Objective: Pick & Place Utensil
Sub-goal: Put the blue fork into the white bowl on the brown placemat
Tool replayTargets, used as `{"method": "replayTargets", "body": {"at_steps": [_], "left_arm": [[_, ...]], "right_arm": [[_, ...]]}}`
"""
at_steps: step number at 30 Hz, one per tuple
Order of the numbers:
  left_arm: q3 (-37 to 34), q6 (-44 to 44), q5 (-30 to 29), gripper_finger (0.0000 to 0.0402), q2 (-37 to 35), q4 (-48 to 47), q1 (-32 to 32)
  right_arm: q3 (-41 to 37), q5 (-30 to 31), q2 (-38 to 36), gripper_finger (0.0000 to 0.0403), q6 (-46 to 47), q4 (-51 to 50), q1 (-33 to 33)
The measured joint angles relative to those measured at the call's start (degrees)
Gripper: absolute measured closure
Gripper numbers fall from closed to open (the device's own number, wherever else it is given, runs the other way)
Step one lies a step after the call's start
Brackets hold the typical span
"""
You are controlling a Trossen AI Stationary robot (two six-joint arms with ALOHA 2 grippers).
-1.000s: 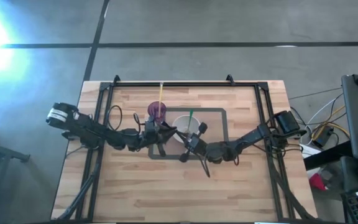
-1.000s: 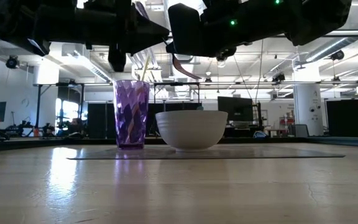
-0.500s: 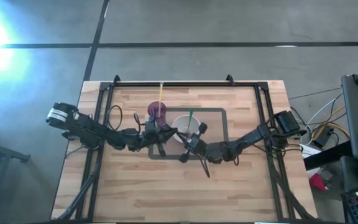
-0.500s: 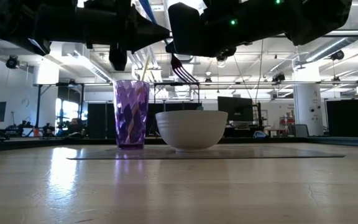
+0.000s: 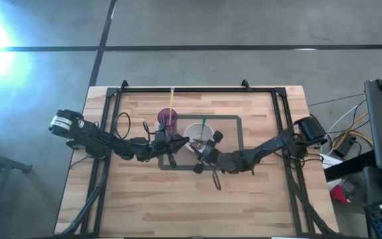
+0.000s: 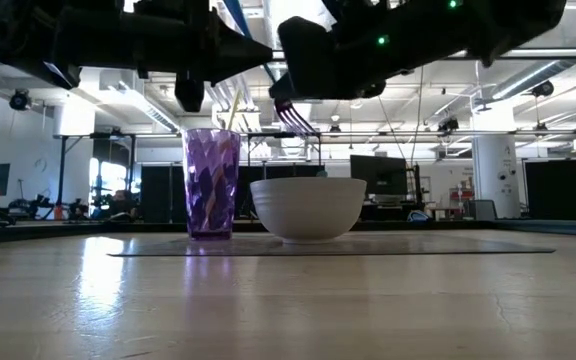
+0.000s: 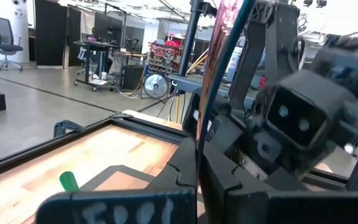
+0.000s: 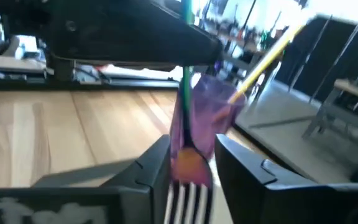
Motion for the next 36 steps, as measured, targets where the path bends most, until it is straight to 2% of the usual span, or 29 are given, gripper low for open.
{"method": "replayTargets", "body": {"at_steps": [4, 8, 13, 23, 30, 36], "left_arm": [[0.05, 0.18, -0.08, 0.0401, 0.0, -1.25, 0.0], [0.83, 0.2, 0.05, 0.0401, -0.02, -3.8, 0.02], [3.05, -0.1, 3.84, 0.0401, -0.02, -9.48, 0.0], [9.07, 0.14, 7.43, 0.0401, -0.04, -24.57, -0.11], [10.44, 0.35, 15.07, 0.0401, -0.04, -25.03, -0.15], [10.72, 0.68, 17.91, 0.0401, -0.04, -25.02, -0.15]], "right_arm": [[0.0, -0.45, -5.45, 0.0253, 7.38, -13.91, 0.28], [-0.01, -7.67, -11.77, 0.0232, 10.94, -25.38, 0.23], [-0.26, -13.88, -17.97, 0.0218, 9.29, -31.58, 0.25], [-1.66, -22.22, -24.37, 0.0222, 3.44, -31.7, 0.23], [-1.62, -24.81, -25.25, 0.0223, 2.05, -28.37, 0.11], [-1.64, -32.78, -23.31, 0.0218, 2.08, -19.8, -0.6]]}}
